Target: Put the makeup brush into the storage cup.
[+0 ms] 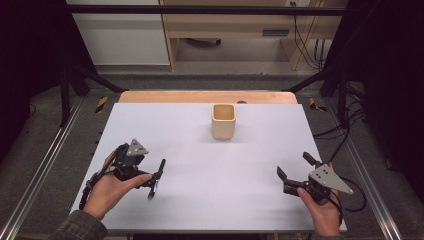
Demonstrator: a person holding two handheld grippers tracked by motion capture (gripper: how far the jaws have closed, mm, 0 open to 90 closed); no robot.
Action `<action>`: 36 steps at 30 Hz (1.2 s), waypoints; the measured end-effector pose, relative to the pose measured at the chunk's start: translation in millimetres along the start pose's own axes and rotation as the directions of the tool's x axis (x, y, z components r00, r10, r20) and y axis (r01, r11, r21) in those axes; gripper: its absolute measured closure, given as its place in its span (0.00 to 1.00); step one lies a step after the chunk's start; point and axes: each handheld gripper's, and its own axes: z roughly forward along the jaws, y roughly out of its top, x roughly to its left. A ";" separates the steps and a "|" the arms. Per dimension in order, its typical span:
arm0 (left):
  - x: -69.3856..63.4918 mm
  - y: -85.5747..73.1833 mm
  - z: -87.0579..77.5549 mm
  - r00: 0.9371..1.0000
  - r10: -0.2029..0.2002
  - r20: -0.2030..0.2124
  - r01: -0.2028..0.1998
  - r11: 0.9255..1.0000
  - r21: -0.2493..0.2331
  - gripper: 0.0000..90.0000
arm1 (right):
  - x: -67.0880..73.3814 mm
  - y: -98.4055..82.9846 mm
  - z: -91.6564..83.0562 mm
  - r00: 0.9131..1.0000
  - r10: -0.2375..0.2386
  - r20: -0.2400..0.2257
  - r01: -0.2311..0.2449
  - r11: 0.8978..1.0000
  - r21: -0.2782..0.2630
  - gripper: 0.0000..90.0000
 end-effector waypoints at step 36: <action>-12.9 11.7 19.7 1.000 0.016 0.005 -0.016 0.992 0.126 0.05 | -0.2 -0.7 -0.3 1.000 0.020 0.009 -0.020 1.000 0.005 0.03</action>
